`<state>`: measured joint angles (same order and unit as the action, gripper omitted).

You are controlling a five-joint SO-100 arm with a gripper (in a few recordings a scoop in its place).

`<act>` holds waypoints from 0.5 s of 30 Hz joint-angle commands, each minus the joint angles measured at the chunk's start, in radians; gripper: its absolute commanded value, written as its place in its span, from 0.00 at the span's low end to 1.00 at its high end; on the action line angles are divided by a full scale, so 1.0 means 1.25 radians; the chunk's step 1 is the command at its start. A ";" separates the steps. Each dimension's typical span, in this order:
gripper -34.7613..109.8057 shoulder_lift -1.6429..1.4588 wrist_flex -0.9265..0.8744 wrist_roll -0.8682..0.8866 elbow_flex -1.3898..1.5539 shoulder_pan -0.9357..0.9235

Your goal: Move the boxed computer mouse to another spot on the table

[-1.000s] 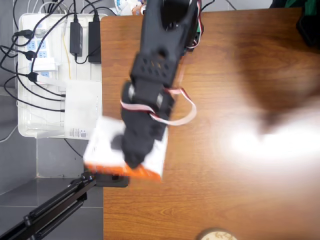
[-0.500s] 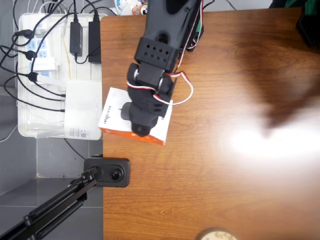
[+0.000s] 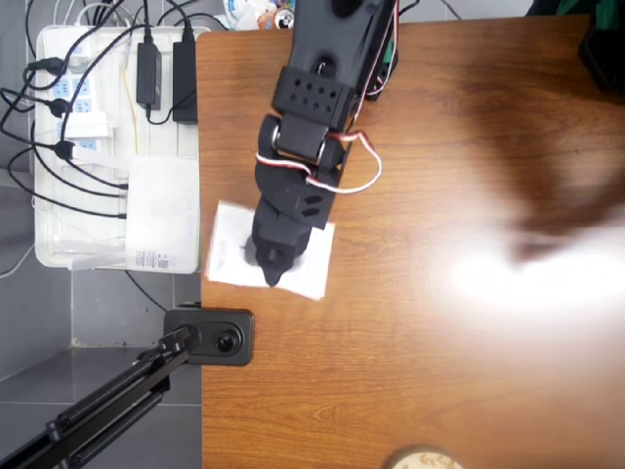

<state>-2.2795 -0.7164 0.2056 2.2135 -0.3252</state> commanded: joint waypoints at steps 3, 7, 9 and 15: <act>0.97 -0.005 0.018 -0.007 -0.021 0.015; 0.38 -0.072 0.083 0.067 -0.021 -0.007; 0.24 -0.097 0.135 0.185 -0.031 -0.015; 0.24 -0.236 0.551 0.360 0.108 -0.020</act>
<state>-2.4958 -0.2577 0.5860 2.3102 -0.3375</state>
